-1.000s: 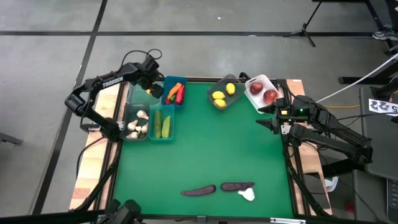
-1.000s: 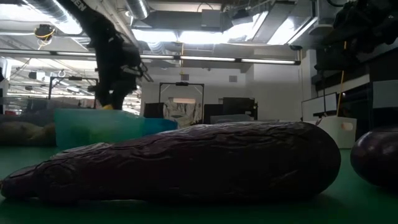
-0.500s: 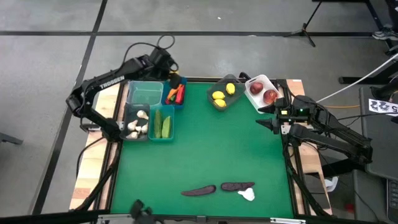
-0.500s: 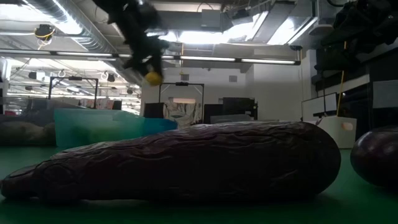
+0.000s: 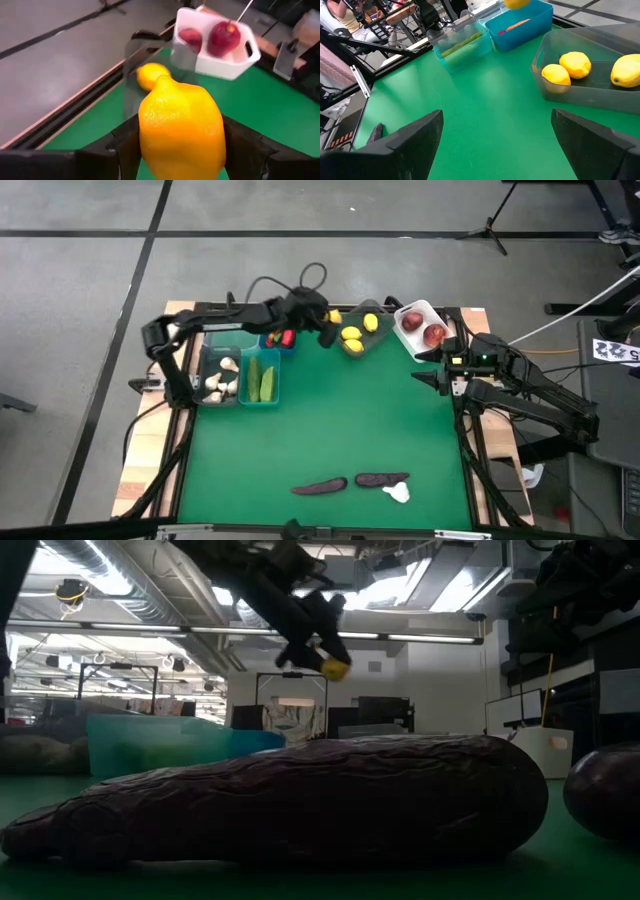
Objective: Sort produce into baskets
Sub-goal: Put the yellow lemon into the right black bin
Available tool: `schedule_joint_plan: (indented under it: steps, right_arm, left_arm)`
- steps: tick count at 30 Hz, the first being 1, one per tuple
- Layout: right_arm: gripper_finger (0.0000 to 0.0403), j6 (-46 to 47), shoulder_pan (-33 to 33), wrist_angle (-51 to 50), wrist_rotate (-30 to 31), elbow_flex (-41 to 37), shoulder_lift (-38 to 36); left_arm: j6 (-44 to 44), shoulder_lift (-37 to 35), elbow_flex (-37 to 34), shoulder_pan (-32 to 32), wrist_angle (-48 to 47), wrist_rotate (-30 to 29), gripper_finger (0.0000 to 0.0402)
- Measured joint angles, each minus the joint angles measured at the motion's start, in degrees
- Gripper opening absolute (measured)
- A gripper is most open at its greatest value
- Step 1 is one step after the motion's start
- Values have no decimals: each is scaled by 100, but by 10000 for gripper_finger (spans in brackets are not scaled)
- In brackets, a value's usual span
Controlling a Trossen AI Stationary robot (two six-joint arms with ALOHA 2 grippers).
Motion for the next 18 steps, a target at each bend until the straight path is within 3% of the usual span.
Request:
schedule_joint_plan:
  steps: [8,18]
  right_arm:
    - [369,13,0,0,0,2,-1]
    - [369,16,0,0,0,0,0]
  left_arm:
    - [-381,847,84,-92,1278,0,218]
    - [-133,2274,1985,-264,911,229,218]
